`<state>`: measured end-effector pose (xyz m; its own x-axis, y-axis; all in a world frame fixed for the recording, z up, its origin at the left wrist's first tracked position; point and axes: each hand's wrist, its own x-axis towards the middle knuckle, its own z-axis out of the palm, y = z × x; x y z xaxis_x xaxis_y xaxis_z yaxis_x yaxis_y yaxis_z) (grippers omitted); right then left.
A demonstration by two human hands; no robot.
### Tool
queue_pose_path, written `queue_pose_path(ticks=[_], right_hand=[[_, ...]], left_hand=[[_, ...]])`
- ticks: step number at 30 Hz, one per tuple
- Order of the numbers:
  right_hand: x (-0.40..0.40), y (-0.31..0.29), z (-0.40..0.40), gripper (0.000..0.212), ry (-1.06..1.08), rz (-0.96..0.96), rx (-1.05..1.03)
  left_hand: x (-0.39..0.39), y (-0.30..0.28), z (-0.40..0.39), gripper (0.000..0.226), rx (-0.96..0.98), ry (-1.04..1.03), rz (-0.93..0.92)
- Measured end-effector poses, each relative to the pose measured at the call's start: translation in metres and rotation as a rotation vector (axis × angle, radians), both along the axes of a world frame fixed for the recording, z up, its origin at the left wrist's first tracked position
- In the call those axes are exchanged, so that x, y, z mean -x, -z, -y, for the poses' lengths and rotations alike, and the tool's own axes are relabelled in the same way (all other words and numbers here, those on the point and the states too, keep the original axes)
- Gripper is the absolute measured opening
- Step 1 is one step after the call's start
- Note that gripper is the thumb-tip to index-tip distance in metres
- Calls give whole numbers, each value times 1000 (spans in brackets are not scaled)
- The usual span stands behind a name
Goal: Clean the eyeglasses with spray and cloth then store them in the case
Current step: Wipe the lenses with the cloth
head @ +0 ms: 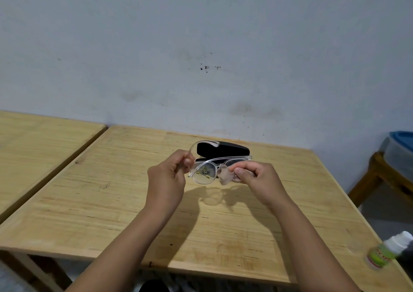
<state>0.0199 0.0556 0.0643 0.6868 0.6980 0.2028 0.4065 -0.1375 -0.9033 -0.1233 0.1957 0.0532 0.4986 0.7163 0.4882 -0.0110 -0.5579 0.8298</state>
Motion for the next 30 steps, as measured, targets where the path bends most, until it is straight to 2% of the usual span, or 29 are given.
queue_pose_path(ticks=[3, 6, 11, 14, 16, 23, 26, 30], right_hand=[[-5, -1, 6, 25, -71, 26, 60], [-4, -1, 8, 27, 15, 16, 12], [14, 14, -3, 18, 437, 5, -198], [34, 18, -16, 18, 650, -189, -462], [41, 19, -23, 19, 745, -275, -557], [36, 10, -26, 18, 739, -349, -576], [34, 5, -25, 21, 755, -319, -562], [30, 2, -28, 27, 821, -295, -650]], left_hand=[[2, -5, -4, 53, -2, -14, 6], [2, -6, -6, 53, -11, -4, -3], [1, 2, 0, 56, -47, 37, -4], [-2, 9, 9, 47, -86, 74, 4], [-4, 10, 15, 41, -113, 102, 15], [-7, 8, 20, 26, -157, 117, 53], [-10, 8, 20, 25, -196, 121, 64], [-14, 10, 21, 24, -181, 120, 77]])
